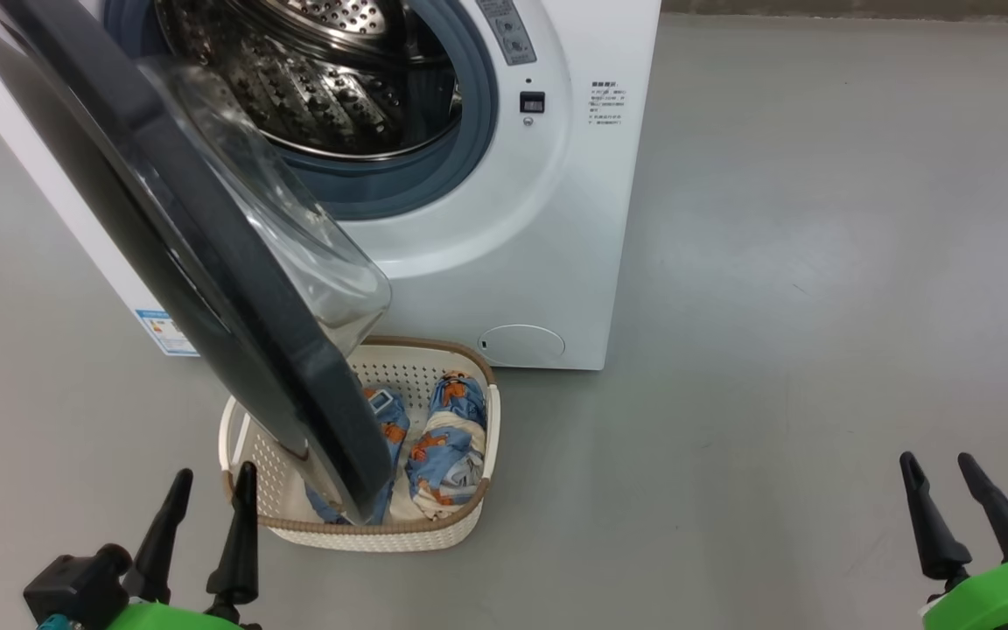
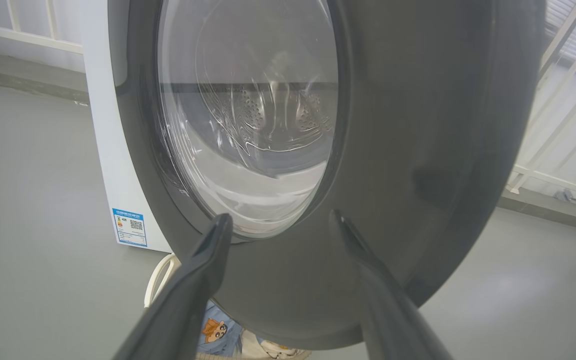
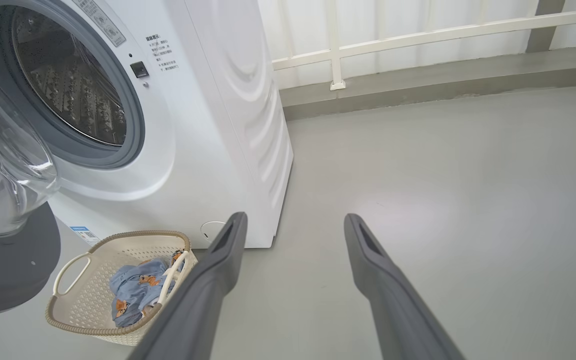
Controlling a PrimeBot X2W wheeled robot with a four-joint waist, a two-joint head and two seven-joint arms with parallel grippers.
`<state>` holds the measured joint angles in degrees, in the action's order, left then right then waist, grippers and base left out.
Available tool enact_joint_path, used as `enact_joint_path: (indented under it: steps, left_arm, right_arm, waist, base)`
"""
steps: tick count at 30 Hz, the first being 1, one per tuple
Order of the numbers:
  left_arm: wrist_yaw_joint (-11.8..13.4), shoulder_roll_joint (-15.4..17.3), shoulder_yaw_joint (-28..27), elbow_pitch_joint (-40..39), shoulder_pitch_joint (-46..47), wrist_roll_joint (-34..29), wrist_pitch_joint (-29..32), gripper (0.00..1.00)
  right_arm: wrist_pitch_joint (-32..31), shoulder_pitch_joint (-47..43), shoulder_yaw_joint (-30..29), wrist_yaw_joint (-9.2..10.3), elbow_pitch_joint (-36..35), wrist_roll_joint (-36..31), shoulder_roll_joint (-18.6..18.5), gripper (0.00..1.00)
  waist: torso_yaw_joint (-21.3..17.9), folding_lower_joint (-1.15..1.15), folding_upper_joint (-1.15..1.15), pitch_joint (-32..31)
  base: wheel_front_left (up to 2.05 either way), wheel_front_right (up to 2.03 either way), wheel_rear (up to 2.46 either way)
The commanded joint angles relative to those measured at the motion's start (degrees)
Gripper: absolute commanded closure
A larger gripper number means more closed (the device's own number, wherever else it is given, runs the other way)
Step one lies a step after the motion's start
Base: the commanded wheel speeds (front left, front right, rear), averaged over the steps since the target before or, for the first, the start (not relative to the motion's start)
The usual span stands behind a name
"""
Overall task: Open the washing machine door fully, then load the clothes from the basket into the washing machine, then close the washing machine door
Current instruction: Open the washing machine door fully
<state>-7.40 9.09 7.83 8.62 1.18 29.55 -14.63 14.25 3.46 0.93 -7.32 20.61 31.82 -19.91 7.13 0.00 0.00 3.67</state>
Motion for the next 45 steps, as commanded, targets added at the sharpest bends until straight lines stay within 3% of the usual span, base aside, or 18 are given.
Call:
enact_joint_path:
  steps: [1,13,14,15,16,24,32,38,45]
  left_arm:
    - [-0.09,1.03,-2.06,-1.58,2.24,-0.40,-0.37,0.00]
    - [-0.09,0.47,-2.99,-0.79,2.70,-0.06,-0.37,0.00]
    - [-0.09,0.42,-2.97,-0.58,2.78,0.03,-0.37,0.41]
    - [-0.09,0.39,-2.97,-0.37,2.90,0.09,-0.37,0.74]
    - [-0.09,0.32,-3.09,-0.26,3.06,0.13,-0.37,1.00]
    - [-0.09,-1.16,-5.96,-3.64,4.98,-0.22,-0.37,1.00]
    - [-0.09,-4.29,-10.51,-18.21,6.94,-1.28,-0.37,1.00]
    - [-0.09,-5.18,-5.11,-28.27,7.44,-2.40,-0.37,1.00]
    - [-0.09,-5.83,4.23,-27.16,7.17,-1.78,-0.15,1.00]
  right_arm:
    - [0.74,-0.73,0.56,-0.17,-1.50,-0.87,-0.78,0.00]
    - [0.74,-3.35,-1.02,-0.17,-0.36,-4.23,1.71,0.00]
    - [0.74,-3.41,-1.07,-0.17,-0.32,-4.20,1.80,0.00]
    - [0.74,-3.51,-0.94,-0.17,-0.26,-4.11,1.85,0.00]
    - [0.74,-3.58,-0.81,-0.17,-0.21,-4.01,1.84,0.00]
    - [0.74,-4.08,-0.91,-0.17,-0.27,-3.65,1.78,0.00]
    - [0.74,-4.54,-1.81,-0.17,-0.81,-3.83,1.69,0.00]
    - [0.74,-4.29,-2.08,-0.17,-1.28,-4.16,1.83,0.00]
    - [0.74,-4.06,-1.85,-0.17,-1.24,-4.00,1.93,0.00]
  waist:
    - [0.08,0.00,0.00,0.07]
    - [0.66,0.00,0.00,-0.12]
    - [0.70,0.00,0.00,-0.21]
    - [0.74,0.00,0.00,-0.31]
    - [0.78,0.00,0.00,-0.41]
    - [1.55,0.00,0.00,-0.63]
    - [1.99,0.00,0.00,-0.60]
    - [1.87,0.00,0.00,-0.24]
    - [1.26,0.00,0.00,-0.23]
  base:
    - [0.00,0.00,0.00]
    - [0.00,0.00,0.00]
    - [0.00,0.00,0.00]
    - [0.00,0.00,0.00]
    - [0.00,0.00,0.00]
    - [0.00,0.00,0.00]
    - [0.00,0.00,0.00]
    - [0.00,0.00,0.00]
    - [0.00,0.00,0.00]
